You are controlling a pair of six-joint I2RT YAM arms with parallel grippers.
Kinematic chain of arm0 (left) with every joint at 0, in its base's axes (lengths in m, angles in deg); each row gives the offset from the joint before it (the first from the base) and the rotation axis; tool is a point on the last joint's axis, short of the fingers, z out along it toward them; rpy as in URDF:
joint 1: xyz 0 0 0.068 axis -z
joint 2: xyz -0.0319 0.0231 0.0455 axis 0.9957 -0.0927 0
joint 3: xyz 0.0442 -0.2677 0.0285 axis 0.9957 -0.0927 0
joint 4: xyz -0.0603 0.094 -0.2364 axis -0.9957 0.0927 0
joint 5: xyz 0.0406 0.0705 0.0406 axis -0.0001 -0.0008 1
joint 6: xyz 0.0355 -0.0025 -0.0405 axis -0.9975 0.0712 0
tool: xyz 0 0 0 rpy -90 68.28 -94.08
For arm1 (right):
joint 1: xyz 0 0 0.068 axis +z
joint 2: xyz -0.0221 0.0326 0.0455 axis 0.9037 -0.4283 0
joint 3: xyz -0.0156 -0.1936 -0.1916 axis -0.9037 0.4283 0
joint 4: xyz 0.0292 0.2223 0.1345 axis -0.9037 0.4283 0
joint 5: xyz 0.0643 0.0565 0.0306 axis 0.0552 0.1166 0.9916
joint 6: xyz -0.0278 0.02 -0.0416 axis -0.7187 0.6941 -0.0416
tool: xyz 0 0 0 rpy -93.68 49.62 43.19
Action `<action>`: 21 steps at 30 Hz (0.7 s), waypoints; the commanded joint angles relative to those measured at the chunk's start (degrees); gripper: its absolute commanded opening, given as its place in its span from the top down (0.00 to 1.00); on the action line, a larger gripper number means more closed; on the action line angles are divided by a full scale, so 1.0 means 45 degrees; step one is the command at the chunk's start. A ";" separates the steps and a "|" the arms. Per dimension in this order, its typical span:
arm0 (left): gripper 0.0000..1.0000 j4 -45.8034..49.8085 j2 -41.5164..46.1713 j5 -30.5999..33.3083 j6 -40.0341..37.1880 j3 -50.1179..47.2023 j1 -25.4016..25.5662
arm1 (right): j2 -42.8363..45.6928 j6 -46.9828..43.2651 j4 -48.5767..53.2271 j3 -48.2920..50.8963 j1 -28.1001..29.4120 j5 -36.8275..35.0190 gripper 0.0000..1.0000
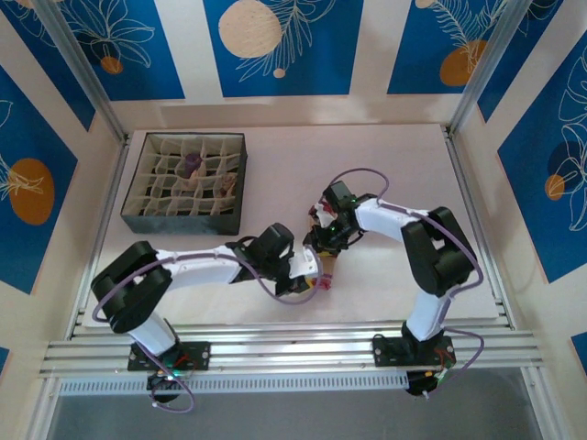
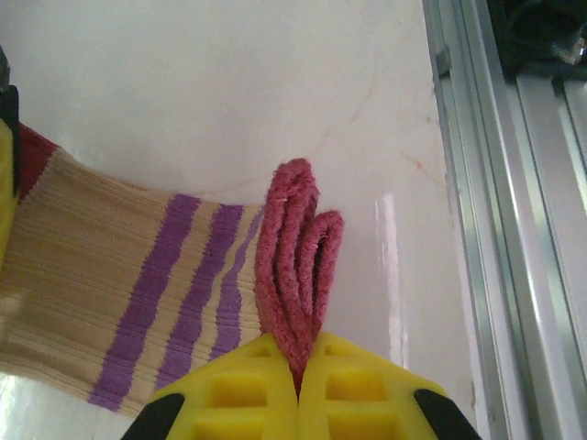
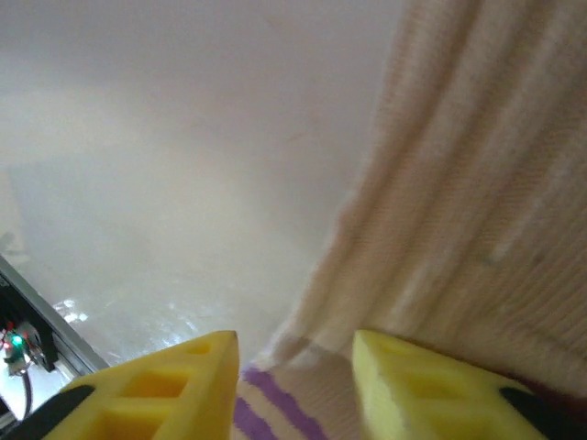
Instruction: Roll the socks
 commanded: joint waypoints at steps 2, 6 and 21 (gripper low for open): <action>1.00 0.0909 -0.0793 -0.1472 0.1306 0.0842 -0.0402 | 0.2752 0.0597 -0.0560 0.1592 -0.0359 -0.0455 0.59; 1.00 0.1674 -0.1685 -0.2088 0.1788 0.1652 -0.0598 | 0.4950 0.1121 -0.0946 0.3331 -0.0954 -0.0038 0.58; 0.96 0.3212 -0.4654 -0.3466 0.4157 0.4190 -0.1543 | 0.5743 0.2572 -0.2443 0.5900 -0.0816 0.0952 0.55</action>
